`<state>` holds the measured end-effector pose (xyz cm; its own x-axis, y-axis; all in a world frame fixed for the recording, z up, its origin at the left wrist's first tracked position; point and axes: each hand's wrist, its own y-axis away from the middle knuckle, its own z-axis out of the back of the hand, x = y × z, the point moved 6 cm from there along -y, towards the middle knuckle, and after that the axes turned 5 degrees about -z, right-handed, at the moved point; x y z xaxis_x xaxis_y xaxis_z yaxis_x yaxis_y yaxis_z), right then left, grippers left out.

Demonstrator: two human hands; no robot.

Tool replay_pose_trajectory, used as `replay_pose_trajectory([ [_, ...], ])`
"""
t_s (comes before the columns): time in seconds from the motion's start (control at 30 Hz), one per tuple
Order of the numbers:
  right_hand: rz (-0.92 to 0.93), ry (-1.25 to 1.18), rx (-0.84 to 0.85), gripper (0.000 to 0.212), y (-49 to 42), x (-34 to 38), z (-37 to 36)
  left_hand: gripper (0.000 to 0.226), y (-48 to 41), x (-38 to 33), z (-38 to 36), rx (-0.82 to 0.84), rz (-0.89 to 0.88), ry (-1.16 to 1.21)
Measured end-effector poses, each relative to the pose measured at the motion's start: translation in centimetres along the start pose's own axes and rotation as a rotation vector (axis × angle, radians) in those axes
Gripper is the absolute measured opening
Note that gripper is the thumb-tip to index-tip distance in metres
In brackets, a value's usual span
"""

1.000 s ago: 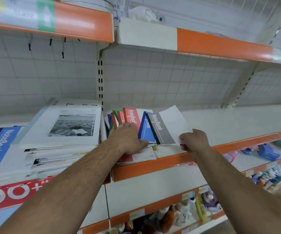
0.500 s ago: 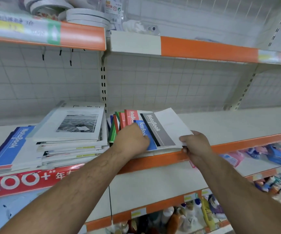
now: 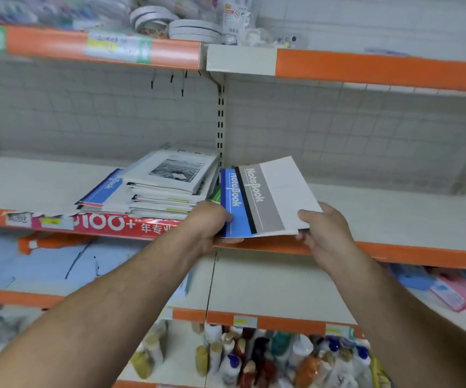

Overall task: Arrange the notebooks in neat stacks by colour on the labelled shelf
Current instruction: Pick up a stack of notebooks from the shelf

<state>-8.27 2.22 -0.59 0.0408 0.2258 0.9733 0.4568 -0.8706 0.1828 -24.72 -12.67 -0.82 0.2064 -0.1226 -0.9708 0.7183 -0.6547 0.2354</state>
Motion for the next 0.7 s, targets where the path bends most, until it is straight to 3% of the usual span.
replay_pose_trajectory([
  [0.33,-0.044,0.180,0.370,0.020,5.0,-3.3,-12.3,0.014,7.6,1.3,13.3,-0.391,-0.041,0.047],
  [0.7,-0.045,0.308,0.552,0.013,10.6,-6.7,-27.6,0.018,13.4,3.3,29.6,-0.657,-0.032,0.122],
])
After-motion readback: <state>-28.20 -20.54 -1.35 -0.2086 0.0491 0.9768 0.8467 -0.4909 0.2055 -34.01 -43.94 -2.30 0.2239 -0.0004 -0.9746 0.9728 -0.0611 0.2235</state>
